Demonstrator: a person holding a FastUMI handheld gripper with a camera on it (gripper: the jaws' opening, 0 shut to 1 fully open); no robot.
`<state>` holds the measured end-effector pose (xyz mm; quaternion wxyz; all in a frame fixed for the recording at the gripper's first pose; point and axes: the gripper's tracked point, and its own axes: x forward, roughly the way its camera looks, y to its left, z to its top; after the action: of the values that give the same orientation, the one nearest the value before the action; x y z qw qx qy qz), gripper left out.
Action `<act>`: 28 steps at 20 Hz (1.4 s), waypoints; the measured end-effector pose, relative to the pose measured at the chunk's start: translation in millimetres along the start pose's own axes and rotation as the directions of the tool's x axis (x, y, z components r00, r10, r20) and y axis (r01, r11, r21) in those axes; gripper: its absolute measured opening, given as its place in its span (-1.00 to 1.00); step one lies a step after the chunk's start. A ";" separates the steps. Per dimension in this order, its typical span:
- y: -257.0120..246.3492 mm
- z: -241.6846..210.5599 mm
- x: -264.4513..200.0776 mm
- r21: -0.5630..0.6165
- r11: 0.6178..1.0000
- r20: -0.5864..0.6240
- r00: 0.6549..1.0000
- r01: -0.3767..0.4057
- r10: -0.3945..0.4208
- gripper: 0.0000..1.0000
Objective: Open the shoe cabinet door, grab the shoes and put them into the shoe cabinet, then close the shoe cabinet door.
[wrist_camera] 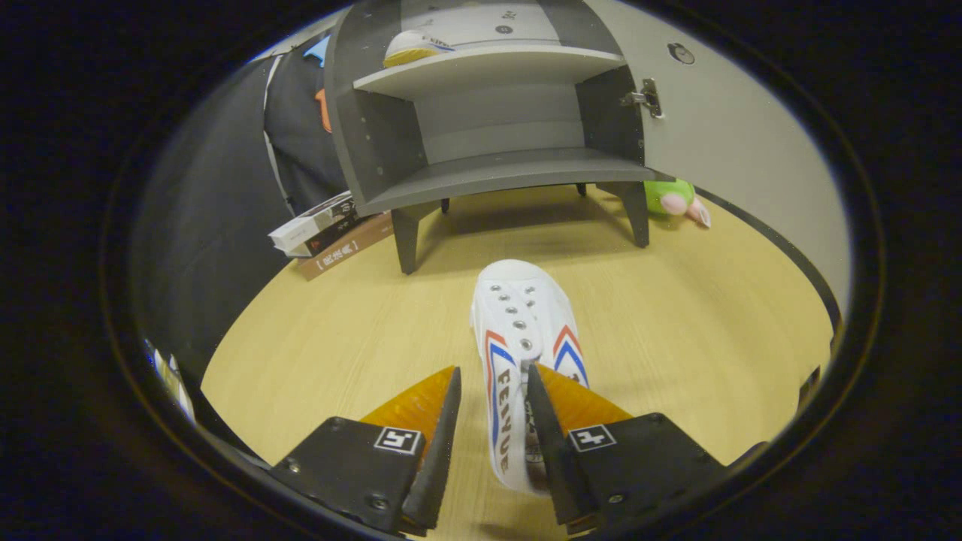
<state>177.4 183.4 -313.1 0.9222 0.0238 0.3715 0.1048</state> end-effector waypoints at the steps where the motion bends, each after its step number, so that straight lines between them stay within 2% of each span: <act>1: 0.1 -4.1 -0.9 0.003 1.000 -0.024 1.000 0.001 -0.001 0.01; 4: 1.2 6.9 3.8 0.038 0.998 0.031 0.999 -0.040 0.039 -0.19; 7: 12.2 8.8 9.6 0.091 0.989 0.056 0.992 -0.114 0.109 -0.69; 9: 17.7 10.7 7.5 0.130 0.978 0.067 0.986 -0.163 0.155 -0.83; 12: 24.1 16.0 5.1 0.160 0.968 0.100 0.979 -0.194 0.180 -0.84; 18: 14.5 42.9 -28.3 0.047 0.985 0.186 0.970 -0.166 0.155 -0.86; 24: 17.2 48.1 -48.0 0.081 0.976 0.156 0.969 -0.203 0.189 -0.91; 28: 26.1 64.0 -68.6 0.121 0.954 0.199 0.948 -0.274 0.247 -0.92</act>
<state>168.8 196.6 -217.0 0.9260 0.1499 0.2860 0.1956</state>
